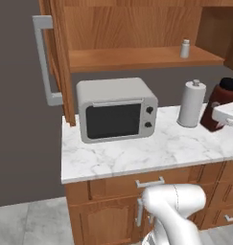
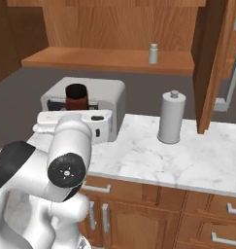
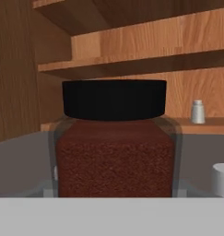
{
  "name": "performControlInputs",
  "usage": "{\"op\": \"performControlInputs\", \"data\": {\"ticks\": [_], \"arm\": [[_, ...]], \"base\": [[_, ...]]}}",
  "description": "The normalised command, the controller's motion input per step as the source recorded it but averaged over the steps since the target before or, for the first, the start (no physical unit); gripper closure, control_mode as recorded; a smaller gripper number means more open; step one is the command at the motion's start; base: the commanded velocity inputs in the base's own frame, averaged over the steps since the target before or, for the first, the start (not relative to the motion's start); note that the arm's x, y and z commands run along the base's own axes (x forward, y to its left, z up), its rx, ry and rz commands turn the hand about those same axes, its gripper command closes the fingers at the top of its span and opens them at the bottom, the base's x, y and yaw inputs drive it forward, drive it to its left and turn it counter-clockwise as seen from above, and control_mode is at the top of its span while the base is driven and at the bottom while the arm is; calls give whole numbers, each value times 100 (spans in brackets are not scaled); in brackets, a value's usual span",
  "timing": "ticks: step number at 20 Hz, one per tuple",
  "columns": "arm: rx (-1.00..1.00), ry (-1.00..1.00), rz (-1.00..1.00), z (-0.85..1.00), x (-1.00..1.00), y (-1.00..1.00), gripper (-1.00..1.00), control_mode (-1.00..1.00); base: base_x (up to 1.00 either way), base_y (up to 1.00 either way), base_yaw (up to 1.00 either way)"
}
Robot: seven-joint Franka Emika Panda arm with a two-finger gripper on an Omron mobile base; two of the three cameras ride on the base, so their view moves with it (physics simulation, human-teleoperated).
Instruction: Collect the paprika, ketchup, and shaker from the cabinet and place them next to the stove.
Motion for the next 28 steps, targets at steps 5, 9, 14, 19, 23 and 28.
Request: {"op": "performControlInputs", "data": {"ticks": [5,9,14,19,23,28], "arm": [[0,0,0,0,0,0,100,100],[0,0,0,0,0,0,100,100],[0,0,0,0,0,0,100,100],[0,0,0,0,0,0,100,100],[0,0,0,0,0,0,100,100],[0,0,0,0,0,0,100,100]], "base": [[-100,-1,0],[-100,-6,-1],[-100,-20,-7],[-96,-45,-14],[-32,-63,-15],[-1,-94,-10]]}}
